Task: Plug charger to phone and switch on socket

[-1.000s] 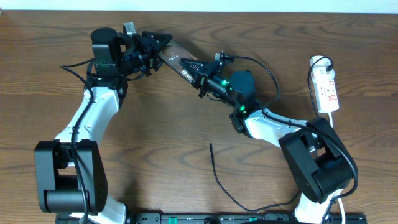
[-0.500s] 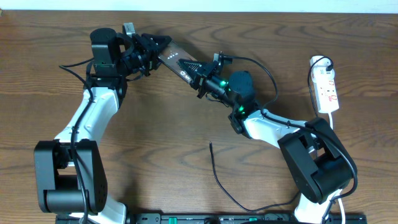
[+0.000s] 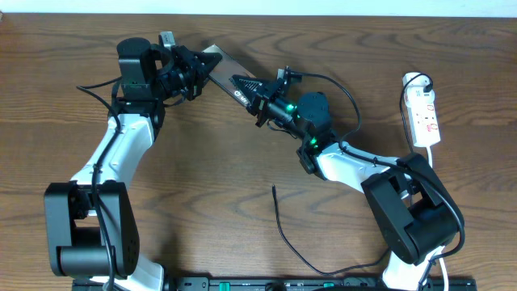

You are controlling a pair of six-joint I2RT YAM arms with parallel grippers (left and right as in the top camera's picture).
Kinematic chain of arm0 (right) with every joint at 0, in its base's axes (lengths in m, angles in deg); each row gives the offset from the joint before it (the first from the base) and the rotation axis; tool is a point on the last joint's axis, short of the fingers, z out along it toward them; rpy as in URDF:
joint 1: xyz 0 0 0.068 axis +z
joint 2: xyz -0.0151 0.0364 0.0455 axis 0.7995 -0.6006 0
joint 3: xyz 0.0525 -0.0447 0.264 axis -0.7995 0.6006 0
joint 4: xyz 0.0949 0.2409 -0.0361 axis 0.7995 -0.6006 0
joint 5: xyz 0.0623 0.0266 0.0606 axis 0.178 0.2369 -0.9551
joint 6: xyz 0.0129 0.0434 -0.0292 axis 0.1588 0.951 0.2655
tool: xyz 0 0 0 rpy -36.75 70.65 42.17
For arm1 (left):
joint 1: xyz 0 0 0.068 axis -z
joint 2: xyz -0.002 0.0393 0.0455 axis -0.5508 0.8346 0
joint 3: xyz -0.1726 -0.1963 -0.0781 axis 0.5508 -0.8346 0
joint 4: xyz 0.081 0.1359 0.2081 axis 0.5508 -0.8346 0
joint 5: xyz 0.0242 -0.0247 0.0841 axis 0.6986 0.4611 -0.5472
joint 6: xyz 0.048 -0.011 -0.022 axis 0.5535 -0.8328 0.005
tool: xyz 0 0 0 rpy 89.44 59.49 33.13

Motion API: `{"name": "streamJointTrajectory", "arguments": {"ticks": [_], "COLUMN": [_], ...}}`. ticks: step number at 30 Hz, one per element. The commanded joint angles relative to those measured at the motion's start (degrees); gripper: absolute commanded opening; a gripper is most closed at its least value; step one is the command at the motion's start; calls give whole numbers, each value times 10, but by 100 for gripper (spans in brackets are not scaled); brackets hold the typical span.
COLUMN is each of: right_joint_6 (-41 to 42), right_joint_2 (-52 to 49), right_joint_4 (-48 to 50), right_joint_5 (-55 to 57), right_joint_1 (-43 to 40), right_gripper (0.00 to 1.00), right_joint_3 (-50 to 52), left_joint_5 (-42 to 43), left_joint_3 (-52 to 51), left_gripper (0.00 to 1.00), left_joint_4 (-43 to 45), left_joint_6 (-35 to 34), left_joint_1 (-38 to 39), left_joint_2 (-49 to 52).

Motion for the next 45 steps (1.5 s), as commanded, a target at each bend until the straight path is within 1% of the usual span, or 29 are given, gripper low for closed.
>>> {"name": "streamJointTrajectory", "arguments": {"ticks": [1,6,7,8,9,10,11,12,13,18,22,26,29,32,36,37,39,40,44,45], "right_joint_6": [-14,-14,-14,-14,-14,-17,-26,-35,-44,-56,-88,-129,-181,-252,-348,-372,-417,-459,-531,-547], "right_joint_2": [1,1,1,1,1,1,1,1,1,1,1,1,1,1,1,1,1,1,1,1], "right_joint_4": [-15,-35,-35,-34,-34,-34,-34,-34,-34,-34,-35,-35,-35,-34,-36,-46,-83,-125,-202,-221], "right_joint_5": [-28,-45,-46,-49,-51,-53,-55,-56,-57,-61,-96,-184,-250,-307,-377,-392,-410,-411,-395,-390], "right_joint_1": [14,15,16,16,16,16,16,15,14,3,-19,-65,-96,-122,-132,-132,-126,-119,-106,-105], "right_gripper": [1,1,3,14,37,57,79,96,99,99,99,99,99,99,99,99,99,99,99,99], "right_joint_3": [-7,-7,-7,-7,-7,-7,-7,-7,-7,-7,-6,-3,-3,-3,-3,-3,-3,-3,-4,-5], "left_joint_5": [9,7,7,7,7,7,7,7,7,23,58,139,210,290,398,408,408,408,408,408], "left_joint_3": [0,0,0,0,0,0,0,0,0,0,0,0,0,0,0,0,-1,-1,-1,-1], "left_gripper": [7,7,7,7,7,8,7,8,8,7,7,8,7,7,8,7,7,7,8,6], "left_joint_4": [-2,-3,-3,-4,-3,-3,-3,-3,-3,-3,-3,19,65,134,231,245,245,245,245,245], "left_joint_6": [19,19,19,19,19,19,19,19,19,19,19,23,23,24,30,29,30,36,69,81], "left_joint_1": [2,2,2,2,2,0,-2,-5,-8,-29,-64,-131,-174,-211,-233,-235,-234,-233,-232,-232], "left_joint_2": [-9,-8,-8,-8,-8,-8,-8,-8,-8,-8,-8,-8,-8,-8,-8,-8,-9,-9,-9,-9]}}
